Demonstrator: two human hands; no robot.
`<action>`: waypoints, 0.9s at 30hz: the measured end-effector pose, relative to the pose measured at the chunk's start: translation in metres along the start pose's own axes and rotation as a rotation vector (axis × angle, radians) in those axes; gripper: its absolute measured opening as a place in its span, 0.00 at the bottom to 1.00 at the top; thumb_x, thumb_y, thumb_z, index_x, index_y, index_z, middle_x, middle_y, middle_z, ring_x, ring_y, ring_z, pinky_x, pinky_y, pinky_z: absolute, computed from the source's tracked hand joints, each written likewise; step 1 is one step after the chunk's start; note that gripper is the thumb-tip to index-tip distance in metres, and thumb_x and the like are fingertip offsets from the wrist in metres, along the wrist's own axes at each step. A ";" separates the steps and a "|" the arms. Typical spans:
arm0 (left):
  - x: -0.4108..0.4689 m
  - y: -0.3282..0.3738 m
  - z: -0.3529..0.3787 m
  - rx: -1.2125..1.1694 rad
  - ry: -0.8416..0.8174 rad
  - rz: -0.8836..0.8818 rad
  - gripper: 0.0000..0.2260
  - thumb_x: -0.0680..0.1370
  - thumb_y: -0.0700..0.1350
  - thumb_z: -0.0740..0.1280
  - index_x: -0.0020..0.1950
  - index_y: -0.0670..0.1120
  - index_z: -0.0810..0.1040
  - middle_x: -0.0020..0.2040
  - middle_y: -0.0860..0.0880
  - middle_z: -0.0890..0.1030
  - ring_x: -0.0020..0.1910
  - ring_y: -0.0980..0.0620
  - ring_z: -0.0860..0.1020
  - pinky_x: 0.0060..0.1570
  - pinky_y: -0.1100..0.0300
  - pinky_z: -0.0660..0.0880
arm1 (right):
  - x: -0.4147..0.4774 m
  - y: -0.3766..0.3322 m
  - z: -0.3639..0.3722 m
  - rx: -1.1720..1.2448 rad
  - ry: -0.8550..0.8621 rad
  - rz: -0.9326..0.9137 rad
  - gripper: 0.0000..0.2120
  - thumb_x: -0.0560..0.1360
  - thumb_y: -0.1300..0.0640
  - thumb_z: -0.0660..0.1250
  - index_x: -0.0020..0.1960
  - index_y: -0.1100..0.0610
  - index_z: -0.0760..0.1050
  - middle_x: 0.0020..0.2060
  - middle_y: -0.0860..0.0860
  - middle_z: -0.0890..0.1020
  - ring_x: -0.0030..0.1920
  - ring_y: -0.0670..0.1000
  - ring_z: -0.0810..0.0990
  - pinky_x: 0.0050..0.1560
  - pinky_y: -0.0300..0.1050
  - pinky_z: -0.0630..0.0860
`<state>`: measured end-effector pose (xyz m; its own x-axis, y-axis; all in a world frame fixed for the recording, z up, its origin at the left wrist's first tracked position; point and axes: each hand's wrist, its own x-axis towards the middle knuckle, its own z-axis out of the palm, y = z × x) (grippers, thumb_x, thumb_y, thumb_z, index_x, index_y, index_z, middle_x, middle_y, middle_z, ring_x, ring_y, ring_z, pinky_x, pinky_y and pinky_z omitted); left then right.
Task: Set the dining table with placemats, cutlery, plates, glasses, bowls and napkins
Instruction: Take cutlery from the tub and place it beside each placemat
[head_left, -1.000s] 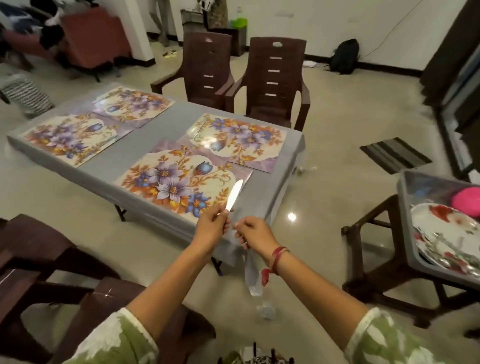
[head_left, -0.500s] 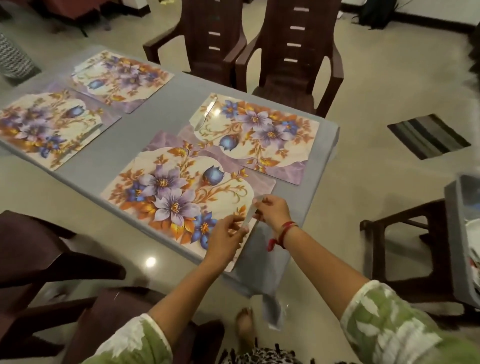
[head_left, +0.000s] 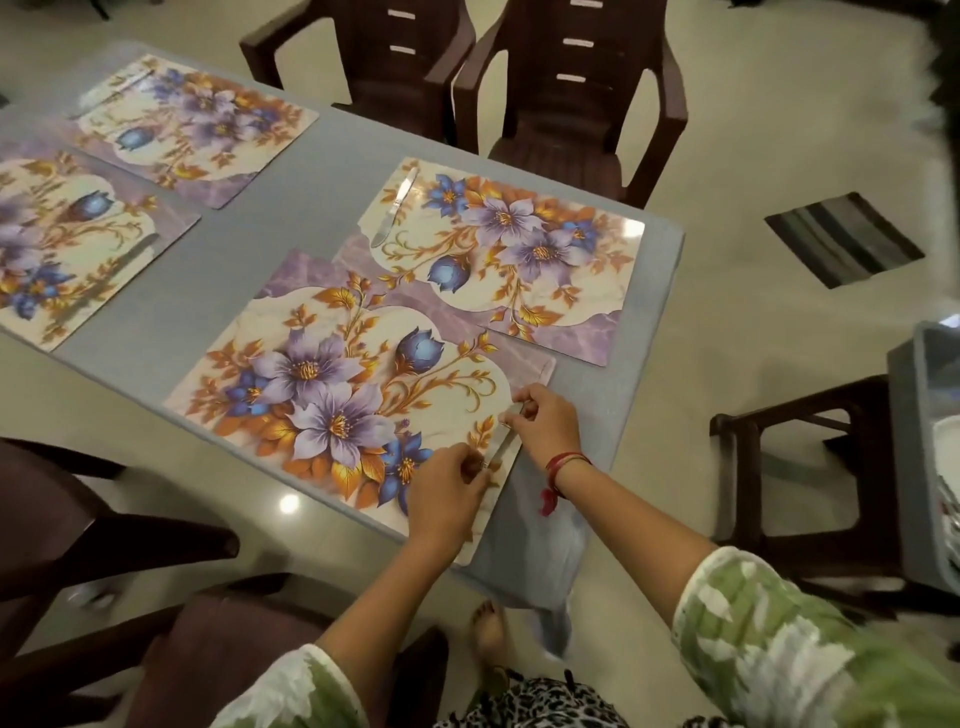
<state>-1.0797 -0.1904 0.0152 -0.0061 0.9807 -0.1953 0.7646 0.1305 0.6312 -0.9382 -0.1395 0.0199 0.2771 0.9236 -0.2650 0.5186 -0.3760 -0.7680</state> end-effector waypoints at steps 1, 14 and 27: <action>0.000 -0.002 0.002 -0.019 0.000 -0.003 0.07 0.75 0.48 0.71 0.51 0.48 0.81 0.46 0.53 0.81 0.43 0.57 0.76 0.40 0.65 0.69 | -0.001 0.000 0.001 -0.022 0.006 -0.011 0.12 0.71 0.59 0.73 0.53 0.59 0.78 0.32 0.47 0.74 0.35 0.45 0.74 0.42 0.39 0.72; -0.008 0.016 -0.002 -0.188 0.127 -0.058 0.18 0.71 0.47 0.75 0.53 0.46 0.68 0.46 0.50 0.73 0.43 0.52 0.73 0.39 0.62 0.66 | -0.033 0.009 -0.050 0.105 0.065 -0.165 0.09 0.76 0.52 0.66 0.50 0.58 0.71 0.42 0.52 0.73 0.39 0.47 0.70 0.39 0.36 0.68; -0.086 0.218 0.178 -0.202 -0.450 0.527 0.07 0.76 0.44 0.68 0.51 0.54 0.73 0.40 0.56 0.77 0.39 0.59 0.77 0.39 0.60 0.76 | -0.119 0.229 -0.280 0.275 0.559 0.098 0.10 0.75 0.61 0.67 0.48 0.46 0.73 0.34 0.54 0.78 0.35 0.48 0.76 0.39 0.43 0.74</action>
<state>-0.7975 -0.2724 0.0363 0.6302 0.7713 -0.0891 0.4582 -0.2768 0.8447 -0.6260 -0.3570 0.0386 0.7323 0.6788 -0.0543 0.2630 -0.3554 -0.8969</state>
